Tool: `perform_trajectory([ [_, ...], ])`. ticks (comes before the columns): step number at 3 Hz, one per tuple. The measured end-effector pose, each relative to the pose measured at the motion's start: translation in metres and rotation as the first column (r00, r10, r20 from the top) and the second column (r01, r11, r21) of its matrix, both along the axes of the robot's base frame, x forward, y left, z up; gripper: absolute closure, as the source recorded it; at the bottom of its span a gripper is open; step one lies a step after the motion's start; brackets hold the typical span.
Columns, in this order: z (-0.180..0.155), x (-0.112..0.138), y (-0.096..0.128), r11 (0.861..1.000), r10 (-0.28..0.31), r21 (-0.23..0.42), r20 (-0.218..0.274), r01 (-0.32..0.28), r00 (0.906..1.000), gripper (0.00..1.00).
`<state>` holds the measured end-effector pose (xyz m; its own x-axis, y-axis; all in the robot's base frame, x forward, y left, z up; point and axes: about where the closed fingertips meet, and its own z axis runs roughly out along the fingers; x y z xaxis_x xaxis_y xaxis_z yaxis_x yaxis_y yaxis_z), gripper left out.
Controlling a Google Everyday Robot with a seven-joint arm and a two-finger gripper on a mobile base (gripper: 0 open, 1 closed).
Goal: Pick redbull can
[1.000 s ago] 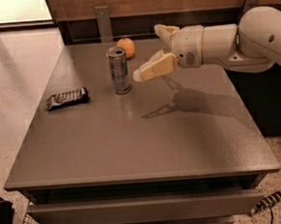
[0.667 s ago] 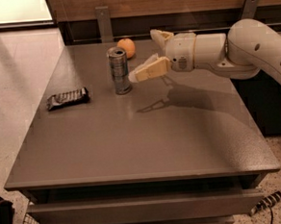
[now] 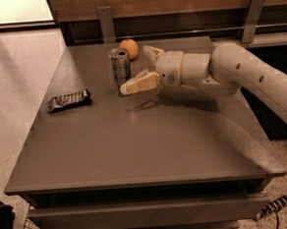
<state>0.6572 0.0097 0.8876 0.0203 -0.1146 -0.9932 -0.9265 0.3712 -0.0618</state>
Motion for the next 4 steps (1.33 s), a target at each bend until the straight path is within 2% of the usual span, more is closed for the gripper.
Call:
perform_trajectory([
  [1, -0.0081, 0.0035, 0.0250, 0.999, 0.028, 0.034, 0.013, -0.029, 0.9995, 0.03],
  [4, -0.0064, 0.0014, 0.0314, 0.999, 0.039, 0.034, 0.013, -0.039, 0.9992, 0.72],
])
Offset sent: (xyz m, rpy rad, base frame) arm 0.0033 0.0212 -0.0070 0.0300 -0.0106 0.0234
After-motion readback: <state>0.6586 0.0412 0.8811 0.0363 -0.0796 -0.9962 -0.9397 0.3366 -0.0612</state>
